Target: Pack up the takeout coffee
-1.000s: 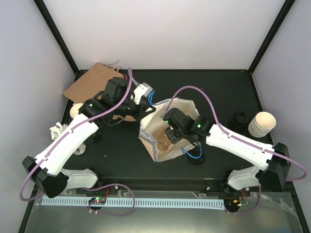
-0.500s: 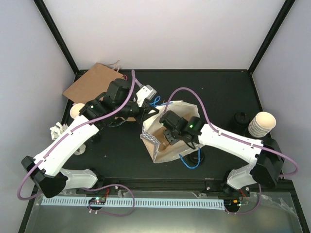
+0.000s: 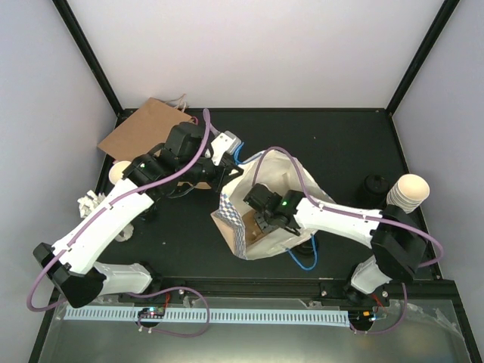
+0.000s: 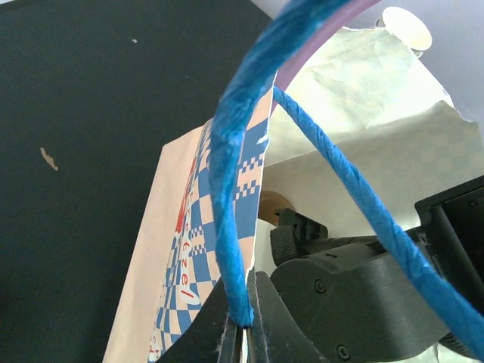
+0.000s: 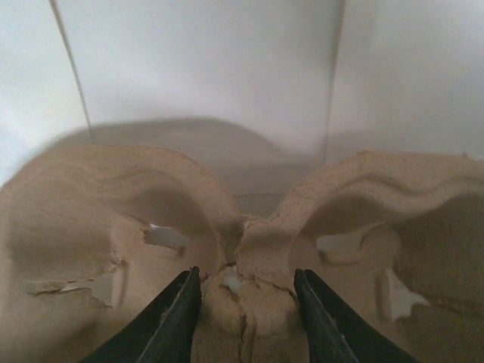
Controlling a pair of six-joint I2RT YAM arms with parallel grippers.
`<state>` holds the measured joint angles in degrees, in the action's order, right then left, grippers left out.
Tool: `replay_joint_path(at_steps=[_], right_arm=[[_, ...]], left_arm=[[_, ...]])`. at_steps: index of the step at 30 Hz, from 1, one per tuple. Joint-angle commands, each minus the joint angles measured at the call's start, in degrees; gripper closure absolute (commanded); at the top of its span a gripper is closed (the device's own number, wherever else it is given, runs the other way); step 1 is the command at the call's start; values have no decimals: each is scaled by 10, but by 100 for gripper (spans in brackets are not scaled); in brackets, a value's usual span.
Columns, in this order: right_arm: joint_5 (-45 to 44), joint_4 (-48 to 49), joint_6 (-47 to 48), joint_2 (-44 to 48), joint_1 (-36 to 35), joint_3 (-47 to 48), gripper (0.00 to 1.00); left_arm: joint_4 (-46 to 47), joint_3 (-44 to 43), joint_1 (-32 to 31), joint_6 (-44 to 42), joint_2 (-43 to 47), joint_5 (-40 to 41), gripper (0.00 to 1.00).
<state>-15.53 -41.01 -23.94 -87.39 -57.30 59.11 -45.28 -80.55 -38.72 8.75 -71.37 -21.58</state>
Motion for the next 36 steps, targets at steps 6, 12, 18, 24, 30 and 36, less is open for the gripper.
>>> replay_joint_path(at_steps=[6,12,18,24,30,36], right_arm=[[6,-7,0,-60,-2,11,62],[12,-38,4,-49,-2,30,8],[5,-101,21,-5,-6,82,0],[-28,-165,50,25,-35,158,0],[-37,-163,94,67,-42,183,6],[-51,-126,191,114,-85,124,26]], left_arm=[[-1,-28,1,9,-14,2,98],[0,-27,2,-7,-10,-3,98],[0,-27,2,-31,-3,3,98],[3,-26,1,-57,-4,-2,98],[-22,-49,1,-81,-8,9,99],[-41,-59,-4,-112,4,16,98]])
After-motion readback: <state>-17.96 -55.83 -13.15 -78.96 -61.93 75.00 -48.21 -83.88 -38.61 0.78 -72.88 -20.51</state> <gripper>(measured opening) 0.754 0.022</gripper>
